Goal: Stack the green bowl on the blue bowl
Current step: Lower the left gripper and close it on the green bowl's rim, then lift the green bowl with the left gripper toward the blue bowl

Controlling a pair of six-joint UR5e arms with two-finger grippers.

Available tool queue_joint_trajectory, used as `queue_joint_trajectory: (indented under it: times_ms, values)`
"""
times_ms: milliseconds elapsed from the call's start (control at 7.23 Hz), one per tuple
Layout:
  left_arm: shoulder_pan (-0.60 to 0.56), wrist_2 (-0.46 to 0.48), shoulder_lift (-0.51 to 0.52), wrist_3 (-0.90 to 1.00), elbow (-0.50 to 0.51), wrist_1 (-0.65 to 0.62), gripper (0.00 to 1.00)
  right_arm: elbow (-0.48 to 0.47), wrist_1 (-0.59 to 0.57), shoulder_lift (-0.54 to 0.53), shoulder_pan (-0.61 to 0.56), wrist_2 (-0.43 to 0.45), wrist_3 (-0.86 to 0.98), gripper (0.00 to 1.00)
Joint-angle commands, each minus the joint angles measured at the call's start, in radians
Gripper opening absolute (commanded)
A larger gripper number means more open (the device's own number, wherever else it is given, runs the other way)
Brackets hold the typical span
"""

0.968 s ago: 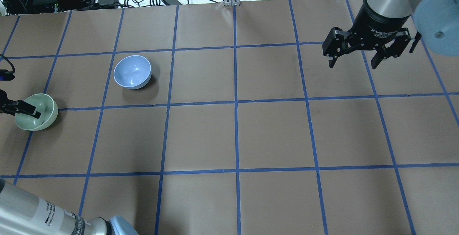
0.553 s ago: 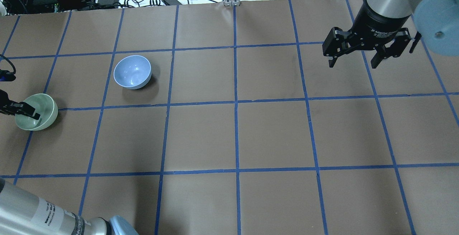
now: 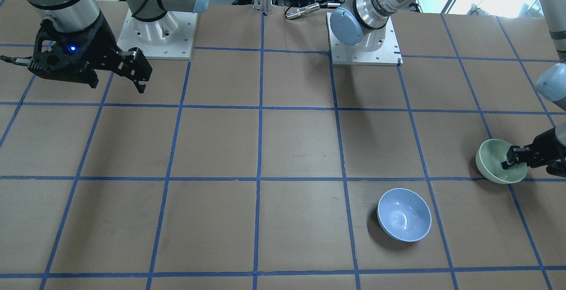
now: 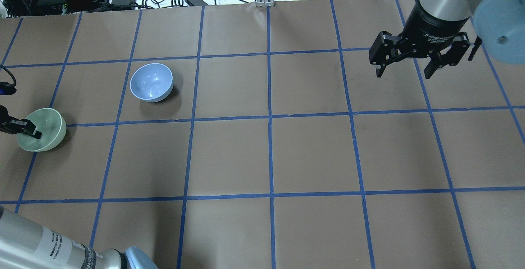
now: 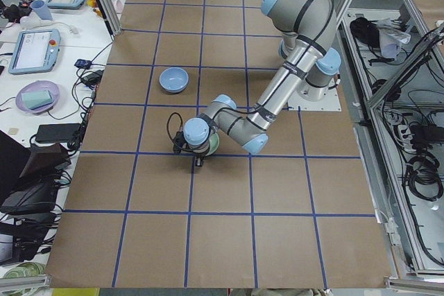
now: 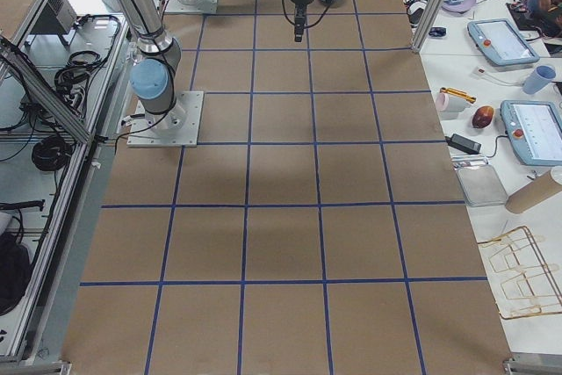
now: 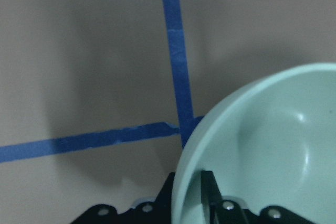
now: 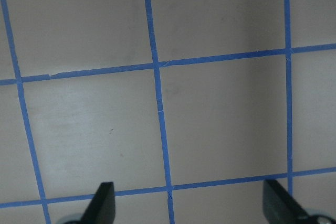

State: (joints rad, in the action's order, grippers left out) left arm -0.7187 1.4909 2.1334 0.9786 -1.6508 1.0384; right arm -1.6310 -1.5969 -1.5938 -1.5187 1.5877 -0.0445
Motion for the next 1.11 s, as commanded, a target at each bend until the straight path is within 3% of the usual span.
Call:
queue_joint_trajectory:
  times_ms: [0, 691, 968]
  values:
    - [0.001, 0.003, -0.021, -0.007, 0.008, 0.011, 0.0, 0.0, 0.0, 0.0, 0.0, 0.0, 0.0, 1.0]
    - [0.012, -0.103, -0.121, 0.0, 0.014, 0.166, 0.0, 0.0, 0.0, 0.0, 0.0, 0.0, 0.0, 1.0]
    - [-0.02, -0.161, -0.144, -0.017, 0.06, 0.277, 0.0, 0.0, 0.0, 0.0, 0.0, 0.0, 0.0, 1.0]
